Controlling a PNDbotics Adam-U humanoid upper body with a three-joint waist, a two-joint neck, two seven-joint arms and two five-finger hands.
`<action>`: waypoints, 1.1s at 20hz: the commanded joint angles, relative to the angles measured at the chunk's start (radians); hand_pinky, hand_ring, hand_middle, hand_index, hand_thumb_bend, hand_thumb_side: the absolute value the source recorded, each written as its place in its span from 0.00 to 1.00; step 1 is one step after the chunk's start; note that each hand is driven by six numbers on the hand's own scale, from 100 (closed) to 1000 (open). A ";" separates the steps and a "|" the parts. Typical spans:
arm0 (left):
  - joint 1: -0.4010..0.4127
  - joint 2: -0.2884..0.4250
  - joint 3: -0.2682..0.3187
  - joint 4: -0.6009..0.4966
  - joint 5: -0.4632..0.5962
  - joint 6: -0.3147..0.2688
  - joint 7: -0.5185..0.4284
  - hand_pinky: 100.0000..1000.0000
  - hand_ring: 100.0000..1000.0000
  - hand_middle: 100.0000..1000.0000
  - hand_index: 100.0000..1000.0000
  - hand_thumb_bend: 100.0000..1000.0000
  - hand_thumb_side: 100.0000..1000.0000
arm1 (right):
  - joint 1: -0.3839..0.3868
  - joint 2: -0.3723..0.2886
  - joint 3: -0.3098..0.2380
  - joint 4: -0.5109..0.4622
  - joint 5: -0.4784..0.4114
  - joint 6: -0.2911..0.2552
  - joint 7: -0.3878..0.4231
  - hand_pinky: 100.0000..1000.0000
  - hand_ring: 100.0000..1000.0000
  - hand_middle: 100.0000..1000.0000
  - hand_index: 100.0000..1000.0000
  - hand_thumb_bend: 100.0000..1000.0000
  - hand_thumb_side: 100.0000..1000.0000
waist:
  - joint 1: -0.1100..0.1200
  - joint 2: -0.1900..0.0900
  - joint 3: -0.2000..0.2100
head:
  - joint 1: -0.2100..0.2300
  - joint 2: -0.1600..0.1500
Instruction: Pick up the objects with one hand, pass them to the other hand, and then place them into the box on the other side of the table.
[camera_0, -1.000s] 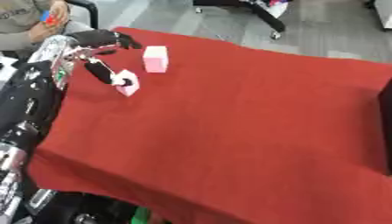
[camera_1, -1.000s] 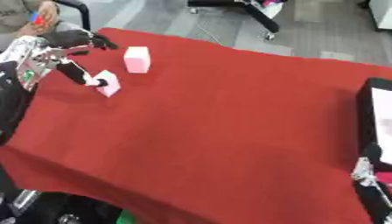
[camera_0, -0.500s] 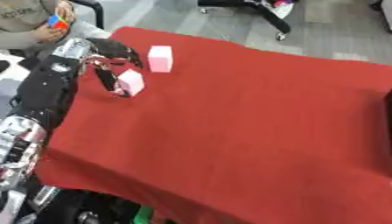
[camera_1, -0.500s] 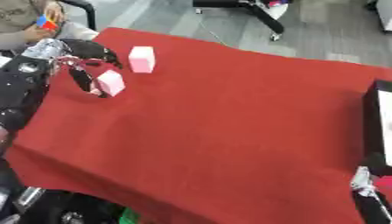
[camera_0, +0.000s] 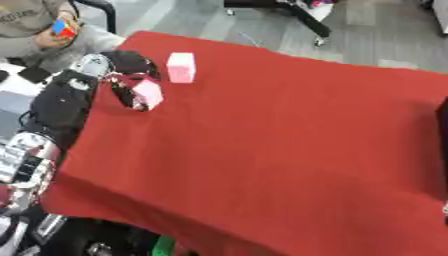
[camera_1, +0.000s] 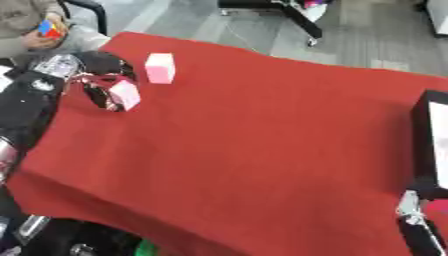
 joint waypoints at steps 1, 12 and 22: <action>-0.025 0.021 0.015 0.007 -0.036 0.028 0.033 0.87 0.74 0.71 0.85 0.40 0.30 | -0.007 0.000 0.001 -0.021 -0.004 0.117 -0.116 0.63 0.89 0.68 0.89 0.00 0.38 | 0.000 -0.015 -0.001 | 0.001 -0.003; -0.045 0.021 0.024 0.034 -0.119 0.073 0.062 0.88 0.76 0.74 0.87 0.46 0.32 | -0.004 0.009 0.013 -0.021 -0.014 0.114 -0.118 0.62 0.89 0.67 0.89 0.00 0.39 | -0.007 -0.012 -0.006 | 0.013 -0.003; -0.059 0.013 0.030 0.071 -0.174 0.095 0.047 0.87 0.70 0.63 0.78 0.42 0.29 | -0.006 0.018 0.029 -0.021 -0.022 0.108 -0.118 0.62 0.89 0.67 0.89 0.00 0.39 | -0.010 -0.004 -0.012 | 0.015 -0.003</action>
